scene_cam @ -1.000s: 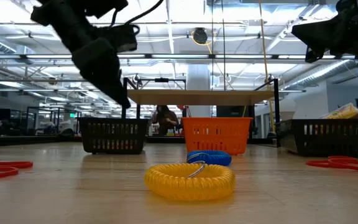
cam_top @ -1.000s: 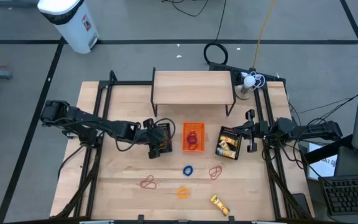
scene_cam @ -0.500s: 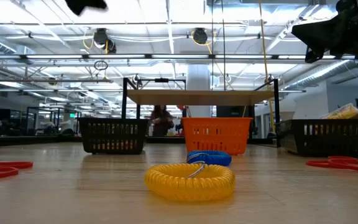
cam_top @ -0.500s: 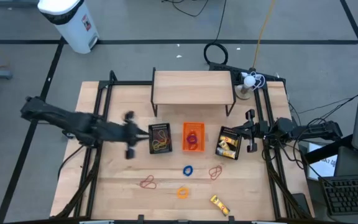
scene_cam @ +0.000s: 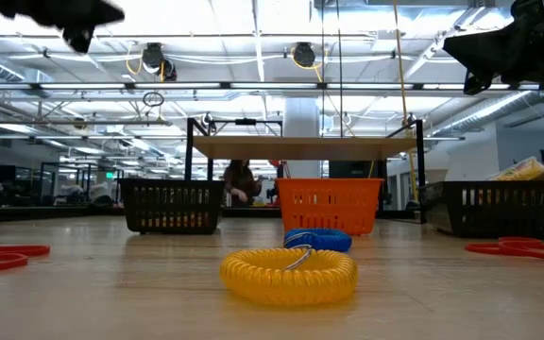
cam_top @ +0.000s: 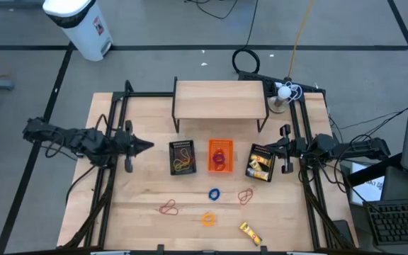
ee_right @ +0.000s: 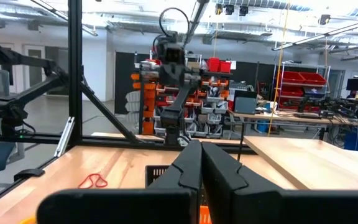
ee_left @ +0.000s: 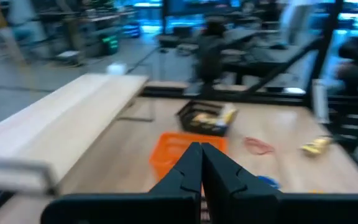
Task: Pick & Place Office Desk Supplies
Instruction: Put the blue spring rubber band into the orange bin
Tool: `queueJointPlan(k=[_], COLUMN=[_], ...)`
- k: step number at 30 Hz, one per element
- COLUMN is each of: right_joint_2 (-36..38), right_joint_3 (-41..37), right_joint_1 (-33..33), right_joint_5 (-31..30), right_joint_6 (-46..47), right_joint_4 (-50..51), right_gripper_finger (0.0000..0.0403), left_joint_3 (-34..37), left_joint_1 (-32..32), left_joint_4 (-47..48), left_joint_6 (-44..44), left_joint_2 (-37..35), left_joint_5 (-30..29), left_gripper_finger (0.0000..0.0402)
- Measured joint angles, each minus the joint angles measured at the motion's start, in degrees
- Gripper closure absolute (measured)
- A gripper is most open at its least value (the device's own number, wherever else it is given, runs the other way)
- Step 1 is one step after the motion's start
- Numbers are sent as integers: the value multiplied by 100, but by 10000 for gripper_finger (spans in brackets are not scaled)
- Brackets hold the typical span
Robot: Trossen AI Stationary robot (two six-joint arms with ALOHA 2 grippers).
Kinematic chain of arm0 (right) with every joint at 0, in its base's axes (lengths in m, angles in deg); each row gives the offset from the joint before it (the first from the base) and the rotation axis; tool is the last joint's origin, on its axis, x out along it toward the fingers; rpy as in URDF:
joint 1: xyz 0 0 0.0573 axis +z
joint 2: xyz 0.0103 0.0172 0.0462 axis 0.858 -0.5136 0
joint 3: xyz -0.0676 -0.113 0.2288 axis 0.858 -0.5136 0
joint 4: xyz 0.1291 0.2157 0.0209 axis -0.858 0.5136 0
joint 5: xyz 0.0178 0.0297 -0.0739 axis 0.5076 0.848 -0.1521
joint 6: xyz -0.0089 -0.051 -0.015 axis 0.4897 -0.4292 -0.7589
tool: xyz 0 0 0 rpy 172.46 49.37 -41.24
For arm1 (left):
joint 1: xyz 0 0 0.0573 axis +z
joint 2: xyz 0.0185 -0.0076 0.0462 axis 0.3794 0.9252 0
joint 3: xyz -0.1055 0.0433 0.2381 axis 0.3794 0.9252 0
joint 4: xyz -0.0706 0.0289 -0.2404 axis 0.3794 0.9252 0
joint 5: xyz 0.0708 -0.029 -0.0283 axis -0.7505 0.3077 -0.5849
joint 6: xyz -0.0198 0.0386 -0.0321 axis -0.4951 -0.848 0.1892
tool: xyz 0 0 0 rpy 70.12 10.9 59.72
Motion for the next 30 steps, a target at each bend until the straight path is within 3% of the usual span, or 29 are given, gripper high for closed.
queueJointPlan(k=[13,30], right_joint_2=[0,0], right_joint_3=[2,1], right_joint_1=[0,0], right_joint_5=[-1,-22], right_joint_6=[-50,-42], right_joint_4=[41,47], right_gripper_finger=[399,399], left_joint_3=[1521,2392], left_joint_1=[264,263], left_joint_4=[-327,-803], left_joint_6=[92,317], left_joint_2=[-1789,-1977], left_joint_5=[94,367], left_gripper_finger=[400,400])
